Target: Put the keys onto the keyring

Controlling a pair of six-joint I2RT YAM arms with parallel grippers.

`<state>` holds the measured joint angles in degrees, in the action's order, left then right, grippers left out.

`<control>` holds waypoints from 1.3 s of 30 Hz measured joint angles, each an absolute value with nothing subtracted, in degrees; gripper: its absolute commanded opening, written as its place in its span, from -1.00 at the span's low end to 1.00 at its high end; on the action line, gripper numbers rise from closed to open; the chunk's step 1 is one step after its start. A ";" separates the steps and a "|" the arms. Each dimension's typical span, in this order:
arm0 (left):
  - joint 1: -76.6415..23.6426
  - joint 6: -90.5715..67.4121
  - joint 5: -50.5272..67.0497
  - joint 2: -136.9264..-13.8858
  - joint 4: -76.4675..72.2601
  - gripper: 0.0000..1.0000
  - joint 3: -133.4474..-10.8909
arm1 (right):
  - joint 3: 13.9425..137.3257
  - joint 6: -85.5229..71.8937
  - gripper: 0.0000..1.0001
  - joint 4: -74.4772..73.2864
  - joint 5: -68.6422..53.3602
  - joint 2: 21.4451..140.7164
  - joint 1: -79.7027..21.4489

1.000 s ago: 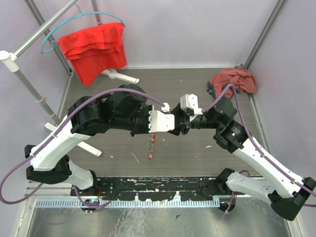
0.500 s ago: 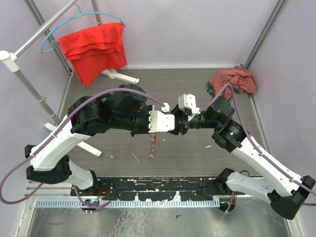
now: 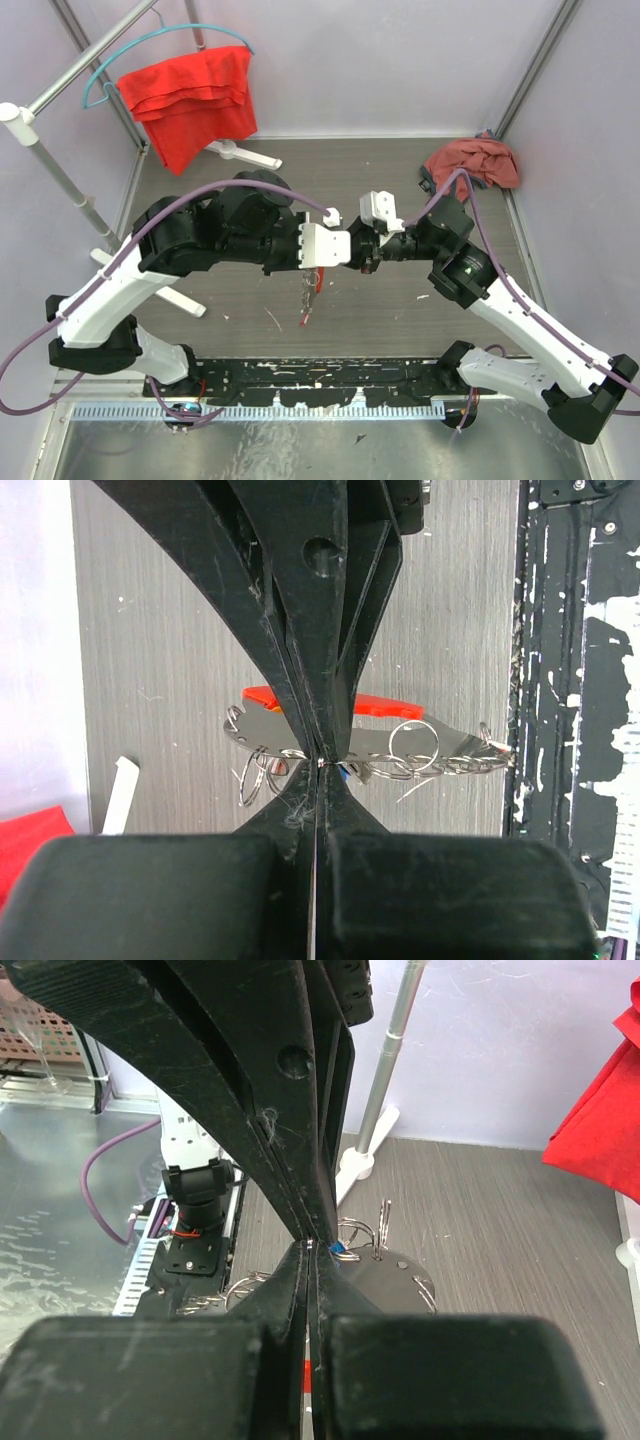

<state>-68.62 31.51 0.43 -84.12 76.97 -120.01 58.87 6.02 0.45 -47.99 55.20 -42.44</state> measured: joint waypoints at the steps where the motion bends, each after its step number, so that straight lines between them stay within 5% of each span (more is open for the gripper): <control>1: -68.62 31.59 0.40 -83.59 76.16 -0.81 -119.24 | 58.87 6.09 -0.99 0.47 -47.68 55.07 -42.46; 9: -68.69 32.14 0.93 -74.48 65.01 -0.45 -110.06 | 58.96 5.98 -0.99 0.47 -44.62 53.47 -42.68; 19: -68.73 30.65 2.22 -62.41 48.64 -0.44 -99.04 | 60.99 4.89 -0.98 1.96 -43.16 50.33 -42.68; 39: -68.75 25.36 8.71 -63.72 37.19 -0.42 -92.40 | 62.26 1.85 -0.99 6.44 -42.98 48.14 -42.68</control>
<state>-68.75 25.36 8.71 -63.72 37.19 -92.40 62.26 1.85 6.44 -42.98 48.14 -42.68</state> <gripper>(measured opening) 0.285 0.031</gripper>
